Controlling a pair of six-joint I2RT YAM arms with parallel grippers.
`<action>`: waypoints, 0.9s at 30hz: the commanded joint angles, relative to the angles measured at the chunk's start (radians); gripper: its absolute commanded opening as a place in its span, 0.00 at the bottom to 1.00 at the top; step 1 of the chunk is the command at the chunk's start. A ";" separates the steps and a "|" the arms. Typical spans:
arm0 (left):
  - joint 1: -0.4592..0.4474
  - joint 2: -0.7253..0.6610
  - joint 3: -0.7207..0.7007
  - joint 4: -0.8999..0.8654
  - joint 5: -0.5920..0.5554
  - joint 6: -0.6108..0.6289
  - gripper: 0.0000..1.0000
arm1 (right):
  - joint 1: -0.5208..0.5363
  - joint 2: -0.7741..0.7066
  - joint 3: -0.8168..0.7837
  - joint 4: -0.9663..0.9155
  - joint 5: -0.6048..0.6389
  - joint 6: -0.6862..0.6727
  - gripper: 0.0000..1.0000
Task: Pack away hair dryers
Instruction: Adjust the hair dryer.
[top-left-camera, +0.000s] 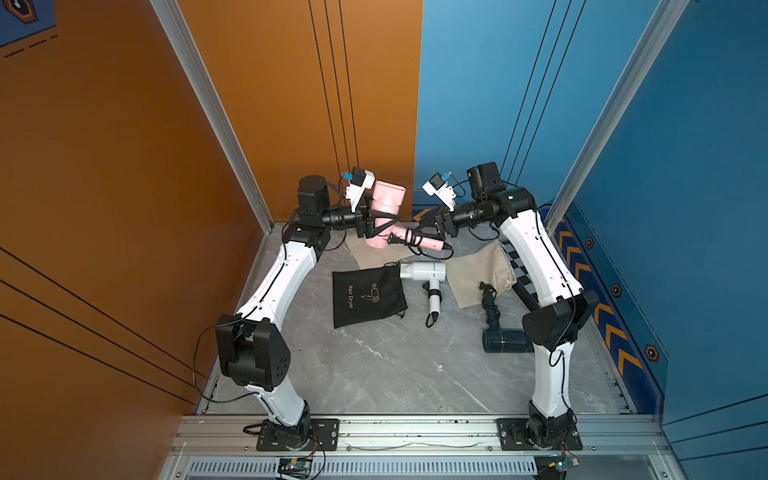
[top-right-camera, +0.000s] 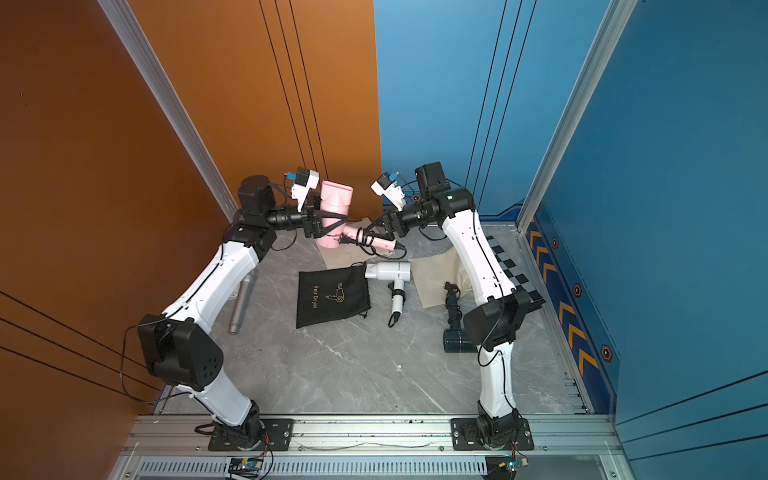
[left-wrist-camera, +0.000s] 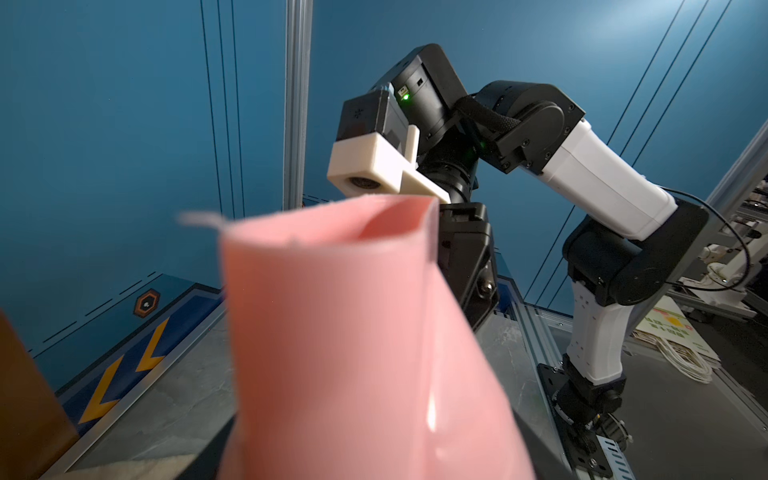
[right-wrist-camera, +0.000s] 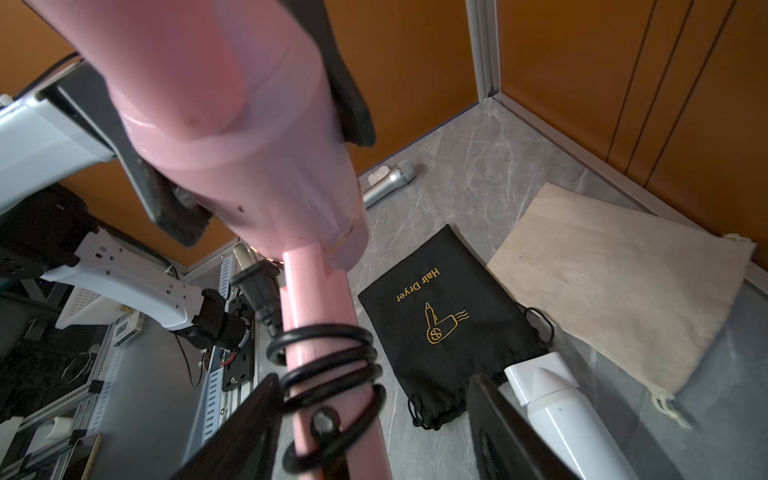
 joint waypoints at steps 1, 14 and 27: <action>0.009 -0.077 -0.010 0.045 -0.034 -0.021 0.22 | -0.074 -0.091 -0.166 0.392 0.078 0.304 0.72; 0.005 -0.160 -0.119 0.124 -0.274 -0.015 0.24 | -0.188 -0.434 -1.111 1.542 0.699 1.422 0.72; -0.085 -0.244 -0.267 0.133 -0.513 0.112 0.22 | 0.144 -0.487 -1.292 1.612 1.075 1.671 0.75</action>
